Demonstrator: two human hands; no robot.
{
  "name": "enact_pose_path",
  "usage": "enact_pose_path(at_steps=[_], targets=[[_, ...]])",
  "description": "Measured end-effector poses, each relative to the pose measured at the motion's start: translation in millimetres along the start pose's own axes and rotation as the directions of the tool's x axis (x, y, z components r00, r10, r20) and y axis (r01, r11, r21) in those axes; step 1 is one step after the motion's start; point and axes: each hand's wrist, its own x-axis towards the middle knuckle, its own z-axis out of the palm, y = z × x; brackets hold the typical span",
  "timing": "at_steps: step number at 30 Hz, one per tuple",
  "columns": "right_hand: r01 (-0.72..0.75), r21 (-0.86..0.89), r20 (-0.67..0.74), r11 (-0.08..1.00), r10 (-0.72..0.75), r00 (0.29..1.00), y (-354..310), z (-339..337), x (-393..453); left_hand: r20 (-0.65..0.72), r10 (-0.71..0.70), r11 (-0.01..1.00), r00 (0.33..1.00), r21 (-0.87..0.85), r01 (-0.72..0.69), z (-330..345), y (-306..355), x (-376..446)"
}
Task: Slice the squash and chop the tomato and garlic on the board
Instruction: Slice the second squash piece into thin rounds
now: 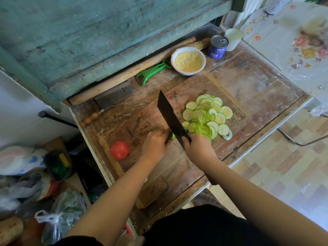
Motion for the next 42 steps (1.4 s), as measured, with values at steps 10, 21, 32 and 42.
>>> enact_pose_path(at_steps=[10, 21, 32, 42], targets=[[-0.022, -0.039, 0.045, 0.999, 0.024, 0.999, 2.2, 7.0, 8.1, 0.001, 0.02, 1.0, 1.0, -0.024, -0.02, -0.9, 0.4, 0.9], [-0.03, 0.017, 0.013, 0.999, 0.03, 0.999, 5.9, 13.0, 12.4, 0.146, 0.014, 1.0, 0.989, -0.004, -0.013, -12.7, 2.6, 0.1], [0.015, 0.021, -0.002, 1.0, -0.015, 1.0, 2.2, 4.5, -3.6, 0.082, -0.119, 0.991, 0.99, -0.05, 0.123, -8.4, -3.4, -6.9], [-0.013, 0.024, 0.015, 1.0, 0.013, 1.0, 2.0, 5.4, -6.5, 0.079, -0.116, 0.992, 0.99, -0.048, 0.12, -8.7, -3.1, -7.2]])
